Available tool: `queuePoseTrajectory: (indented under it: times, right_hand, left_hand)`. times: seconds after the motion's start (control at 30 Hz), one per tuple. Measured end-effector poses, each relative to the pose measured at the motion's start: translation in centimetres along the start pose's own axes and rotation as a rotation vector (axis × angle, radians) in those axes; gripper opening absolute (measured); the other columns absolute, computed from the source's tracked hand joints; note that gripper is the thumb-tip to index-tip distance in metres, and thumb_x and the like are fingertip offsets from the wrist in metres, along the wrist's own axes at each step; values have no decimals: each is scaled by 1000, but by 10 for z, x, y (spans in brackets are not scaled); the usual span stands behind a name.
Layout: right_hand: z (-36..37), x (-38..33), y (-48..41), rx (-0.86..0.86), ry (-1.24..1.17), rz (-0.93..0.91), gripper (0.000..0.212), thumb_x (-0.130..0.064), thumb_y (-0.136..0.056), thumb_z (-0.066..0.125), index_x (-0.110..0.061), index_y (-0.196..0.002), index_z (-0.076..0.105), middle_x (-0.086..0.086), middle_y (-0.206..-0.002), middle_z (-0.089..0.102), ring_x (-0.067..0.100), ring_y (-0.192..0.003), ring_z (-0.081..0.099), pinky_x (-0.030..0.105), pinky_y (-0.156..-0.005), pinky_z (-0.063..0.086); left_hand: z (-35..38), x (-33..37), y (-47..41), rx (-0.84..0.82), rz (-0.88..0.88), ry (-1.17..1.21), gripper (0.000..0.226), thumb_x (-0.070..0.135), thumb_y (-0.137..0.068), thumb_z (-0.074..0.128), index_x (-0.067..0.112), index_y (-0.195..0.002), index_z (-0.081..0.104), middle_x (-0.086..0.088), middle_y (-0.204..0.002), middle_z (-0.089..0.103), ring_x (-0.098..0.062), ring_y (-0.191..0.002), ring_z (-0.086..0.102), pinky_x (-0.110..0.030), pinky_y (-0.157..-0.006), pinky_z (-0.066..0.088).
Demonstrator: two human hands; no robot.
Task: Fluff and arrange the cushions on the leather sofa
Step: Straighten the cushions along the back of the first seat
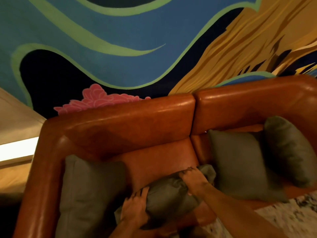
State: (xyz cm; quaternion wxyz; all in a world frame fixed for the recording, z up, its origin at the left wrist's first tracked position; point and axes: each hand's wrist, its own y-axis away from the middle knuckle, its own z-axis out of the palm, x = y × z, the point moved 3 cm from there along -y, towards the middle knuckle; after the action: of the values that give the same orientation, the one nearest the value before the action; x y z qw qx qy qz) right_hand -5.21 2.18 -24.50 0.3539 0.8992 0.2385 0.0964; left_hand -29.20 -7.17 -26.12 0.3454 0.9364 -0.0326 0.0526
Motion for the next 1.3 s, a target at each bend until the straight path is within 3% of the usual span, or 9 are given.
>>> queuePoseTrajectory:
  times: [0.1, 0.33, 0.67, 0.77, 0.83, 0.97, 1.1, 1.2, 1.3]
  right_hand:
    - [-18, 12, -5, -17, -4, 27, 62, -25, -83, 85, -16, -140, 60, 12, -141, 65, 31, -132, 60, 40, -112, 41]
    - [-95, 74, -37, 40, -8, 79, 59, -35, -78, 92, -14, -129, 71, 15, -133, 71, 35, -124, 68, 43, -100, 55]
    - [-164, 136, -130, 172, -34, 18, 63, -42, -79, 89, -18, -133, 65, 10, -132, 71, 32, -125, 66, 41, -103, 49]
    - [-162, 144, -147, 195, -39, 32, 86, -49, -80, 86, -18, -151, 50, 11, -148, 59, 33, -138, 52, 45, -117, 38]
    - [-155, 148, -153, 229, -15, 30, 114, -54, -77, 86, -14, -166, 28, 16, -165, 38, 35, -153, 34, 48, -129, 24]
    - [-130, 139, -146, 402, 39, -102, 146, -65, -69, 87, -10, -172, -1, 19, -177, -5, 37, -164, -2, 53, -133, 1]
    - [-95, 129, -148, 303, 190, -93, 159, -61, -68, 90, -7, -166, -24, 25, -170, -29, 43, -160, -21, 61, -130, -4]
    - [-93, 131, -157, 284, 198, -30, 158, -50, -71, 92, -7, -165, -27, 26, -171, -28, 44, -160, -21, 63, -129, -4]
    - [-104, 133, -164, 261, 165, 18, 159, -47, -67, 94, -10, -166, -25, 25, -172, -25, 44, -161, -18, 66, -128, -1]
  left_hand:
    - [-20, 7, -13, 26, -6, 6, 90, 47, -80, 68, 35, -157, 23, 3, -149, 51, -23, -134, 54, -38, -104, 47]
    - [-110, 16, -72, 105, -32, -55, 72, 50, -80, 70, 33, -140, 37, -3, -131, 66, -33, -120, 65, -40, -97, 50]
    - [-190, -8, -192, 114, -145, 20, 81, 48, -74, 83, 36, -142, 40, -6, -133, 64, -33, -123, 62, -43, -100, 47]
    - [-191, -16, -208, 191, -201, 8, 97, 51, -73, 83, 32, -153, 33, -5, -152, 48, -29, -140, 43, -46, -116, 31]
    - [-188, -12, -203, 324, -271, -57, 111, 53, -74, 83, 23, -161, 21, -15, -166, 25, -34, -153, 22, -50, -126, 16]
    - [-168, 24, -176, 598, -367, 38, 118, 31, -70, 87, 19, -164, 16, -24, -170, -5, -40, -158, -4, -56, -127, 3]
    - [-146, 76, -181, 386, -274, 33, 135, 46, -68, 76, 22, -162, -17, -23, -164, -31, -41, -153, -27, -73, -119, 1]
    - [-142, 76, -202, 283, -275, -79, 144, 60, -69, 75, 22, -156, -33, -24, -162, -36, -43, -151, -30, -77, -115, -1]
    - [-150, 56, -215, 260, -284, -122, 150, 52, -67, 83, 27, -154, -36, -20, -163, -37, -39, -153, -28, -80, -113, 2]
